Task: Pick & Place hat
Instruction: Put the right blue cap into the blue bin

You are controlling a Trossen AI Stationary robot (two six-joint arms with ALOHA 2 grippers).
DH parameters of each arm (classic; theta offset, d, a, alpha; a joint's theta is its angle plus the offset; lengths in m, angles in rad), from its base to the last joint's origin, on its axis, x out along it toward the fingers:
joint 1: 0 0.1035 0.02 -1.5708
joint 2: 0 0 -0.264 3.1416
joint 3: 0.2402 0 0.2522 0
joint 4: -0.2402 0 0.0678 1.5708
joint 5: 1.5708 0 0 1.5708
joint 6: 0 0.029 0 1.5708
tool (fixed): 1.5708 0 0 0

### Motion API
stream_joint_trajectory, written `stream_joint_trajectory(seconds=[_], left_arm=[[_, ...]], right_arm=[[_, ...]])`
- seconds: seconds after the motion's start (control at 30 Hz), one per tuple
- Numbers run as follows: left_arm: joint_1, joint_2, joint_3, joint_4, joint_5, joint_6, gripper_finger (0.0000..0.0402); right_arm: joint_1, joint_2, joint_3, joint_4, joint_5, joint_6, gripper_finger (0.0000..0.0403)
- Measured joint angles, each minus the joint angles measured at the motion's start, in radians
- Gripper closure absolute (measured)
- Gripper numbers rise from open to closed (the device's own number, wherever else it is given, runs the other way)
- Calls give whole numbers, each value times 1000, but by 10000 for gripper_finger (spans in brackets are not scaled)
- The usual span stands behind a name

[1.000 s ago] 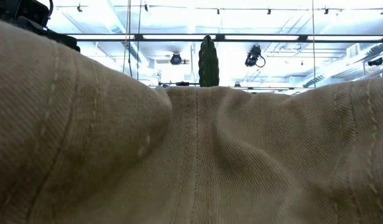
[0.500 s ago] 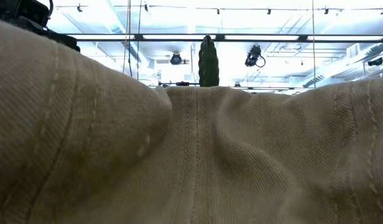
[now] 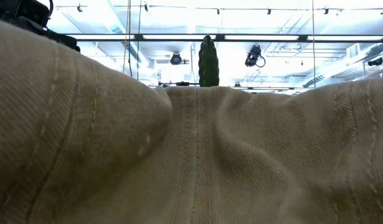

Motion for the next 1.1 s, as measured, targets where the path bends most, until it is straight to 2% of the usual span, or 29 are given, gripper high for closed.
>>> stream_joint_trajectory(seconds=[0.23,0.47,0.63,0.8,0.9,1.1], left_arm=[[0,0,0,0,0,0,381],[0,0,0,0,0,0,381],[0,0,0,0,0,0,381],[0,0,0,0,0,0,381],[0,0,0,0,0,0,381],[0,0,0,0,0,0,381]], right_arm=[[0,21,0,-187,-3,242,378],[0,70,0,-317,-128,429,378],[21,118,0,-431,-171,476,378],[94,181,0,-510,-172,448,378],[164,219,-1,-533,-141,392,378],[303,280,-1,-620,29,353,378]])
